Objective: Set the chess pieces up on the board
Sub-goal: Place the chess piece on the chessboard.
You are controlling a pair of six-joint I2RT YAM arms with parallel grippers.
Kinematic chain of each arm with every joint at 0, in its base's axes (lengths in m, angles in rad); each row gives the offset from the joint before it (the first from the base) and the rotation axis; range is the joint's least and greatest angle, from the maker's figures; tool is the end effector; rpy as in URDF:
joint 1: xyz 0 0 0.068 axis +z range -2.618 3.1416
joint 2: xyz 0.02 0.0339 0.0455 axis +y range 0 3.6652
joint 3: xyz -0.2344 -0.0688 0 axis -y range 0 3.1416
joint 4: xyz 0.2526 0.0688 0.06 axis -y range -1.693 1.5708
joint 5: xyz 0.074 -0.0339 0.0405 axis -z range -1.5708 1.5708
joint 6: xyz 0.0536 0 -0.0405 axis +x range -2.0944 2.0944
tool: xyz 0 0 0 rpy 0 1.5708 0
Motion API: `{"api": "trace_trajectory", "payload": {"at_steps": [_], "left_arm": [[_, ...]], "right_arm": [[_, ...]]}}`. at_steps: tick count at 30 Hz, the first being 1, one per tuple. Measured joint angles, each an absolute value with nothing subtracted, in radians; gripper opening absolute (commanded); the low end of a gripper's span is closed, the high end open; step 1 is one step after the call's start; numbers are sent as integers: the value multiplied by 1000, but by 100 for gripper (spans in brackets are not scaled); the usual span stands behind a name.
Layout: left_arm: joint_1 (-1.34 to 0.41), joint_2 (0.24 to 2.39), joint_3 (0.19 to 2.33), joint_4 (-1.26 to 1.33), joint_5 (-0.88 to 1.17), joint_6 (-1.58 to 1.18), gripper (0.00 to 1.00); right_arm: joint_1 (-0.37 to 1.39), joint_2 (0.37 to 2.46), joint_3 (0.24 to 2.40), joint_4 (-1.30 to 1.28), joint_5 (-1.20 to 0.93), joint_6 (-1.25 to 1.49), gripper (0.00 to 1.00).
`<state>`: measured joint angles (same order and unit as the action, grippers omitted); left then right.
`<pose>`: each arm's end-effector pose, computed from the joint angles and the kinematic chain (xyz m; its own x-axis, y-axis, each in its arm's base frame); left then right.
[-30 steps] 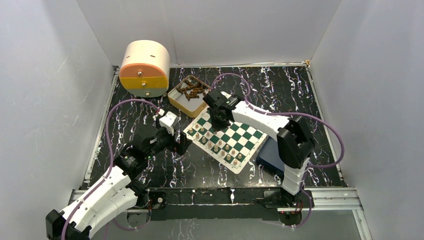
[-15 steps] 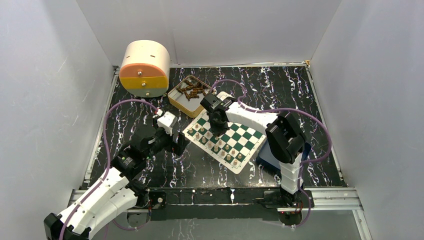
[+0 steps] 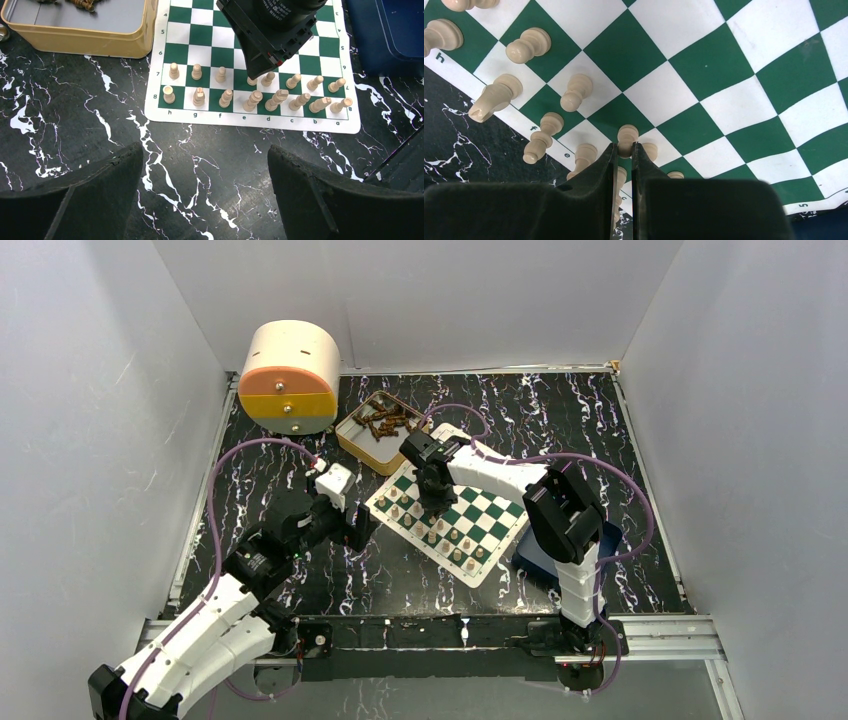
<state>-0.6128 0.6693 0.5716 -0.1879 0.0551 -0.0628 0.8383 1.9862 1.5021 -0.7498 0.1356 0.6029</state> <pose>0.1748 -0.1265 0.2581 -0.2688 0.1124 -0.9566 0.6018 0.7950 -0.0757 0.2783 0.2986 0.1435 -0.9206 -0.1834 -0.3446 -0.2243 0.9710 0.0823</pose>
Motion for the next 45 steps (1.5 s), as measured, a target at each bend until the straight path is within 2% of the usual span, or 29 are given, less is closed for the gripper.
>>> {"api": "trace_trajectory", "payload": {"at_steps": [19,30,37,45], "left_arm": [[-613,672,572,-188,56,-63,92],[-613,672,572,-189,56,-63,92],[-613,672,572,-192,56,-63,92],[-613,685,583,-216,54,-90,92]], "right_arm": [[838,2006,1539,-753,128,603,19],[838,2034,1551,-758,131,603,37],[838,2057,1565,-766,132,601,43],[838,2035,1600,-781,150,599,65]]}}
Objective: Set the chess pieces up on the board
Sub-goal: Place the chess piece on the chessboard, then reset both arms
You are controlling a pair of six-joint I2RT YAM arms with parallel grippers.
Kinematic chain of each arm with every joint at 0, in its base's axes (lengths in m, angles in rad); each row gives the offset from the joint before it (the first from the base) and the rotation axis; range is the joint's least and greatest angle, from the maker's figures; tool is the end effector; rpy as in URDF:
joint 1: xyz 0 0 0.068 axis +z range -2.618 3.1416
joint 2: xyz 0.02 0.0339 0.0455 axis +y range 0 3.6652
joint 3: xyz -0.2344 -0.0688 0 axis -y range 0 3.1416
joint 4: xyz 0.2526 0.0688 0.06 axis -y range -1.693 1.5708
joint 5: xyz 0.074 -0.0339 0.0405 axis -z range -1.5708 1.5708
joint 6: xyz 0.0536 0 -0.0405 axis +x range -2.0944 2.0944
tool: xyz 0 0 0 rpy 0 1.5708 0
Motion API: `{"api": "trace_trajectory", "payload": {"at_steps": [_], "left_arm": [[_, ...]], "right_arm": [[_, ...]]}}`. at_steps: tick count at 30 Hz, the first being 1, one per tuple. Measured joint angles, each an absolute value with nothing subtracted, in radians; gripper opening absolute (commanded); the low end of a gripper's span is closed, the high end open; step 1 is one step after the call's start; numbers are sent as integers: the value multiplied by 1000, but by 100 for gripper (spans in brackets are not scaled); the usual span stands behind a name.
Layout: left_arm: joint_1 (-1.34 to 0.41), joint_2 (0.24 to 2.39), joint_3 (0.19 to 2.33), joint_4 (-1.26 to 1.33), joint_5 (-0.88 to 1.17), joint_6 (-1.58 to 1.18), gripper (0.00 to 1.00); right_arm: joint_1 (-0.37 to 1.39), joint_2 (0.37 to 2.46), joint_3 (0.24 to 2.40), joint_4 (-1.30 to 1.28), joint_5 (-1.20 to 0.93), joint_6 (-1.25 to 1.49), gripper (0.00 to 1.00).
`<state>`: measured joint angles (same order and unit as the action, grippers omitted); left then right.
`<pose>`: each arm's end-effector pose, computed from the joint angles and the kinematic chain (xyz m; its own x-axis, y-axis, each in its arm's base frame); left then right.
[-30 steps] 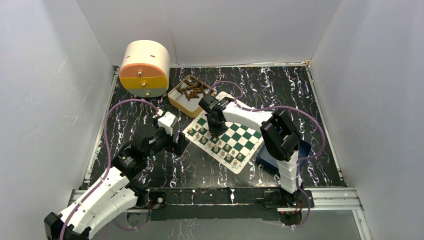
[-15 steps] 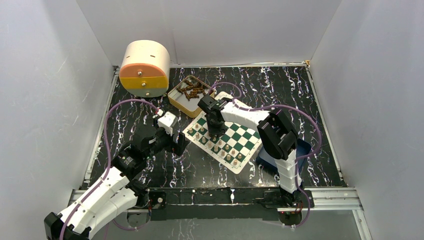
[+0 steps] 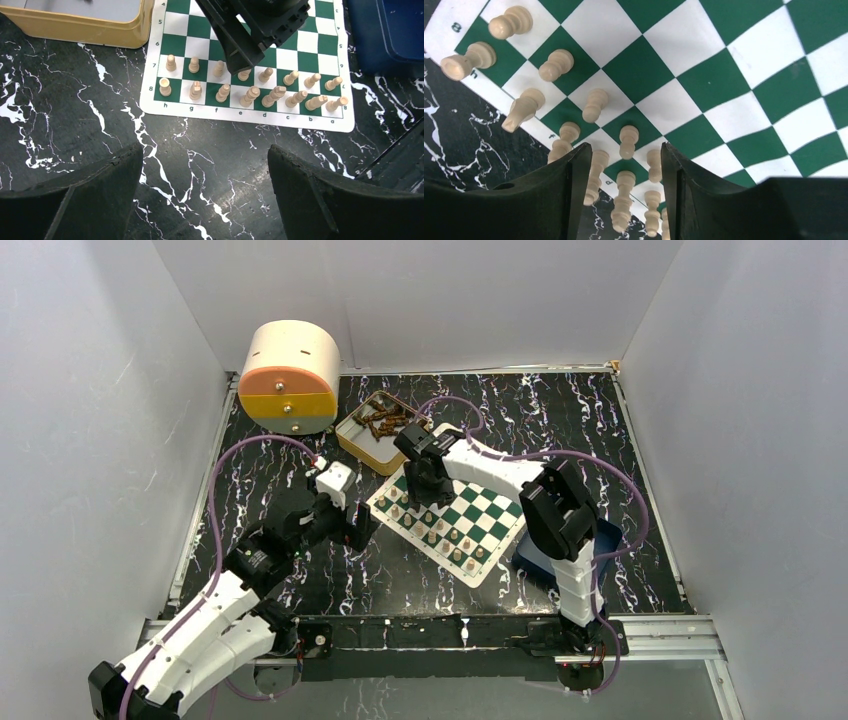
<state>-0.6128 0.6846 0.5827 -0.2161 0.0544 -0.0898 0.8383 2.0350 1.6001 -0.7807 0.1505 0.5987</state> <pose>0.1758 -0.1272 0.2558 -0.3100 0.1085 -0.9445 0.5911 0.8001 -0.1021 0.2892 0.3095 0.1520 -0.9126 -0.1814 -0.3665 -0.2251 0.9711 0.0799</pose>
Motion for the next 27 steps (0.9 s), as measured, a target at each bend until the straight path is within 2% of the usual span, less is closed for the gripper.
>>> {"api": "trace_trajectory", "payload": {"at_steps": [5,8,9,27], "left_arm": [[-613,713,648,-253,51,-156,92],[-613,724,698,-266,52,-202,92],[-613,729,715,-268,54,-217,92],[-613,794,844,-285,-8,-482,93]], "right_arm": [[838,1952,1599,-810,162,599,80],[838,1855,1586,-813,172,600,96],[838,1818,1579,-812,175,601,98],[838,1220,1253,-701,159,657,99]]}}
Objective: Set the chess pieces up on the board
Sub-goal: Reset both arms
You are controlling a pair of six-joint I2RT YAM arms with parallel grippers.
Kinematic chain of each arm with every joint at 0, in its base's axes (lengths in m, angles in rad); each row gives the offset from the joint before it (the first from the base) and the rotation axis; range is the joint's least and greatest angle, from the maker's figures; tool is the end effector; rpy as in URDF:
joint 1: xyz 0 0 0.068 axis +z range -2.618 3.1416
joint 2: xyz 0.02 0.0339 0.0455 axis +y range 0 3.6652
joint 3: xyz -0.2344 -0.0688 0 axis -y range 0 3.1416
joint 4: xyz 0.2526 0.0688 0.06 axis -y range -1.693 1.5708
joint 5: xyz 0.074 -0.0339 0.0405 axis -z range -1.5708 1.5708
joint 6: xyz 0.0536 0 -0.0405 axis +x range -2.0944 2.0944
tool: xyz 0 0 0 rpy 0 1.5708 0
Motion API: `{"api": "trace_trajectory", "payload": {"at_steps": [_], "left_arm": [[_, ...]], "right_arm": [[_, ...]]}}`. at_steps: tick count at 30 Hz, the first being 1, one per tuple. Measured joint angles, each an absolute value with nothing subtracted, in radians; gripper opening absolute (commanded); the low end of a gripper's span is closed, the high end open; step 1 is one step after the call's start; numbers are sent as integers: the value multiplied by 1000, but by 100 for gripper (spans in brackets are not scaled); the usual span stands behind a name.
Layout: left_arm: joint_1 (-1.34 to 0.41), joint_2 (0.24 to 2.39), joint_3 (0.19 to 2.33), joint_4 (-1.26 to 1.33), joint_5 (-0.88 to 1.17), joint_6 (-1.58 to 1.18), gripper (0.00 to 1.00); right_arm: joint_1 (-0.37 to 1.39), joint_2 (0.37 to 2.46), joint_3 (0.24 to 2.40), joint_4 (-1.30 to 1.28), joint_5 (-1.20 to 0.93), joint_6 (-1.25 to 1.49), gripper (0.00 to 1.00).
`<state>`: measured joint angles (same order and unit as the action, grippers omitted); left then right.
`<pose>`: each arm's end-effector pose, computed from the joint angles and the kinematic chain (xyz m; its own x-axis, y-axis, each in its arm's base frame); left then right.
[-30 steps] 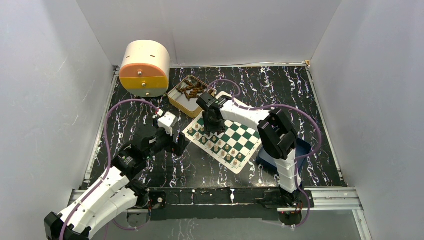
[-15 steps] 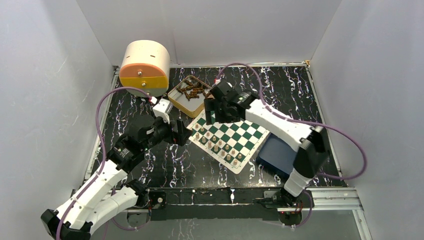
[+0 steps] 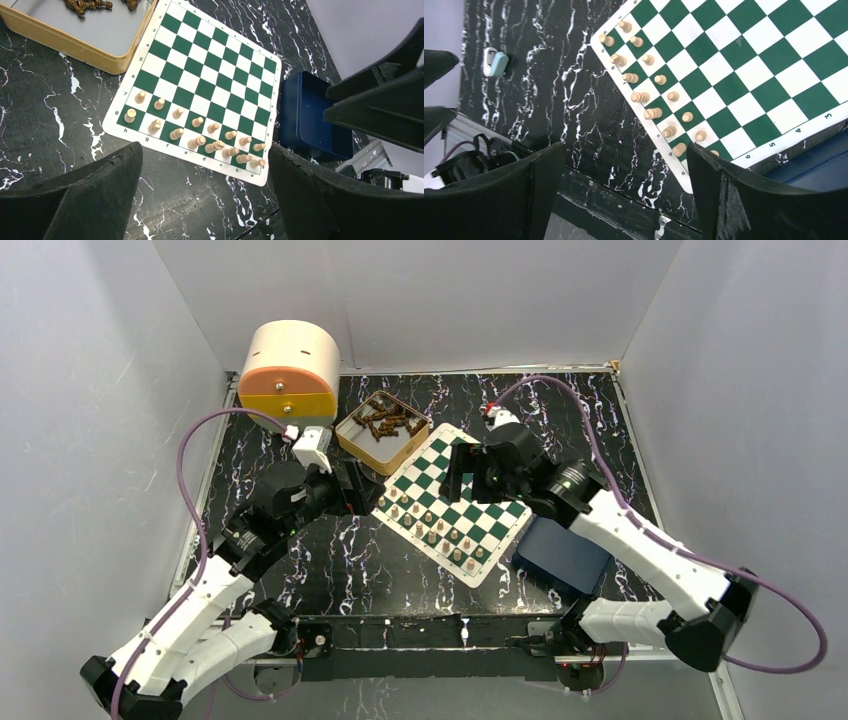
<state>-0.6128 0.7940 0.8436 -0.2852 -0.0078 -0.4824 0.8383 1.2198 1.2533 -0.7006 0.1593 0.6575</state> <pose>0.1876 -0.1314 0.3233 -0.4331 -0.2626 -0.8623 0.4154 0.7908 -0.4495 0.2000 0.2096 0.3235 -0.7252 0.0960 -0.6818 -0.2622 0.8771 0.4024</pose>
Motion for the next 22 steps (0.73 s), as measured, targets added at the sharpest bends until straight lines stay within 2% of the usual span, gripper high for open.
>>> {"api": "trace_trajectory", "payload": {"at_steps": [10,22], "left_arm": [[-613,724,845,-281,-12,-515,93],[-613,705,844,-258,-11,-519,93]], "right_arm": [[838,1010,1151,-625,190,691,99],[838,995,1101,-619,201,741,99]]}}
